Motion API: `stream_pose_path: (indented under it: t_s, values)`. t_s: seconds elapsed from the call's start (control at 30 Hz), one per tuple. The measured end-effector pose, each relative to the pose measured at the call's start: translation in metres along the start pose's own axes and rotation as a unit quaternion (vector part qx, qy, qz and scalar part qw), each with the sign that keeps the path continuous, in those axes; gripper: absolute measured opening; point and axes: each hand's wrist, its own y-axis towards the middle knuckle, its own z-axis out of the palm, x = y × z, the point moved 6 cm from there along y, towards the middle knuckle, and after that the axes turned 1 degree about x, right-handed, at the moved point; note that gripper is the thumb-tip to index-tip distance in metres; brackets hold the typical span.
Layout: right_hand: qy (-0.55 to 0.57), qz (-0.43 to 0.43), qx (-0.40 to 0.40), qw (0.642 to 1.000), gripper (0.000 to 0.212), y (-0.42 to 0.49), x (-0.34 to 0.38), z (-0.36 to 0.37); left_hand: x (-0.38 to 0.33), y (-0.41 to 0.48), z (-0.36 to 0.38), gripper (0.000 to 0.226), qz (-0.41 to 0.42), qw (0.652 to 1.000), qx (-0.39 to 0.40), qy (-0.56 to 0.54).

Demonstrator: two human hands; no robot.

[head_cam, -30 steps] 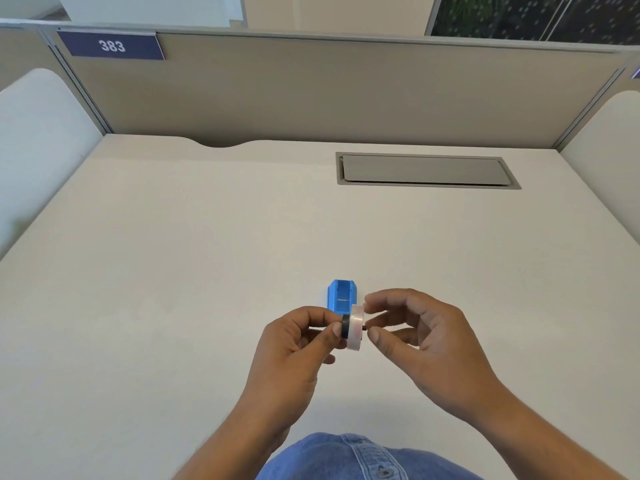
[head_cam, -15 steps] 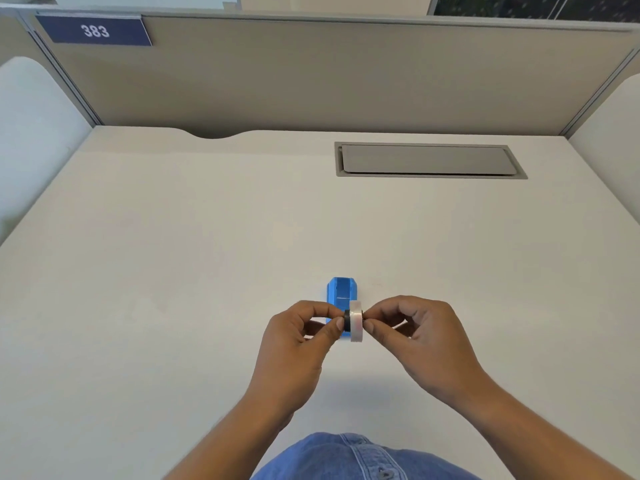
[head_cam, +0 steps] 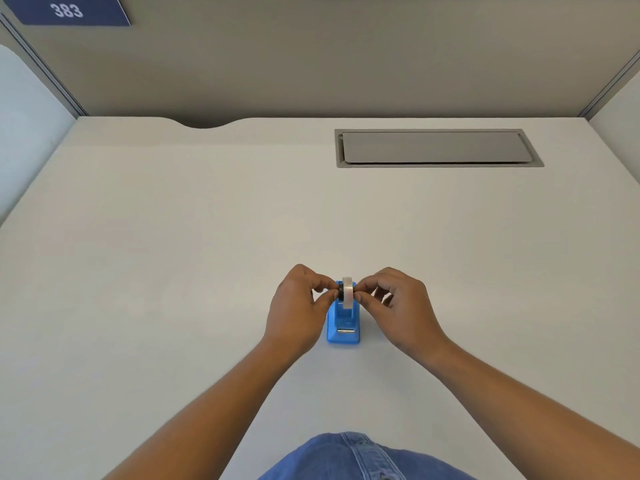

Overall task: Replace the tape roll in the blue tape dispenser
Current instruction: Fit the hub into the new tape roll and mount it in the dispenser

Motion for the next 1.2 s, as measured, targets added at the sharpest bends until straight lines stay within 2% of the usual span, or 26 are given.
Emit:
stream_pose_path:
  t_s: [0.5,0.7,0.9,1.2]
  values:
    - [-0.038,0.005,0.004,0.999,0.012,0.011,-0.032,0.015,0.019,0.017,0.021,0.006,0.007,0.999,0.011,0.035]
    - [-0.055,0.006,0.005,0.998,0.01,0.011,-0.033,0.016,0.025,0.012,0.017,0.018,0.01,0.999,0.002,0.032]
    - [-0.083,-0.004,0.013,0.996,0.007,0.01,-0.03,0.016,0.019,0.006,0.017,0.022,0.04,0.998,0.03,0.037]
    - [-0.075,-0.001,0.022,0.997,0.02,0.007,-0.029,0.015,0.014,0.009,0.015,0.021,0.054,0.997,0.026,0.054]
